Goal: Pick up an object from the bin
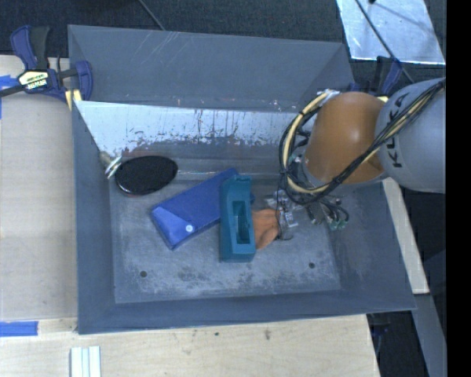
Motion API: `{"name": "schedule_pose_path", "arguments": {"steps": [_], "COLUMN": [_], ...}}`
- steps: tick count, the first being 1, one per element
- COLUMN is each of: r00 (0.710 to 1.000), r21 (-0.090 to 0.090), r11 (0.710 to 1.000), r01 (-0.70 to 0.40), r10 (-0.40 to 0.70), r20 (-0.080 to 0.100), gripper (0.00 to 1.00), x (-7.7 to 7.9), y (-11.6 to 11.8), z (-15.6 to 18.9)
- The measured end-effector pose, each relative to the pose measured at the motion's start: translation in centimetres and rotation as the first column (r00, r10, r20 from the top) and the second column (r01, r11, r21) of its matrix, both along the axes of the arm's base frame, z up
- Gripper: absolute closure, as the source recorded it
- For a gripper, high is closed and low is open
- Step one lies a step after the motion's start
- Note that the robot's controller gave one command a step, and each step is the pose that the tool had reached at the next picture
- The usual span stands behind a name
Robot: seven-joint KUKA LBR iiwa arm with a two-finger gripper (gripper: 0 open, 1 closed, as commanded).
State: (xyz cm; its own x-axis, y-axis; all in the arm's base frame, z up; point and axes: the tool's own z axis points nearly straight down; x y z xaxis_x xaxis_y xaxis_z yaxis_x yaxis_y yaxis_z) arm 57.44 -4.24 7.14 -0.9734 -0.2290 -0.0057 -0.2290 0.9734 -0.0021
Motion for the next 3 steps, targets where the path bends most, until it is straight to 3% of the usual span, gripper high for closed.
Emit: {"name": "schedule_pose_path", "arguments": {"steps": [1,2,3], "r00": [1.000,1.000,1.000], "r21": [0.001,0.001,0.001], "r11": [1.000,1.000,1.000], "r01": [-0.024,-0.023,-0.006], "r10": [0.024,0.023,0.006], "r20": [-0.002,-0.003,-0.005], "gripper": [1.00,1.00,1.00], "x": [0.2,0.2,1.2], "y": [0.3,0.3,0.9], "z": [12.0,12.0,15.3]}}
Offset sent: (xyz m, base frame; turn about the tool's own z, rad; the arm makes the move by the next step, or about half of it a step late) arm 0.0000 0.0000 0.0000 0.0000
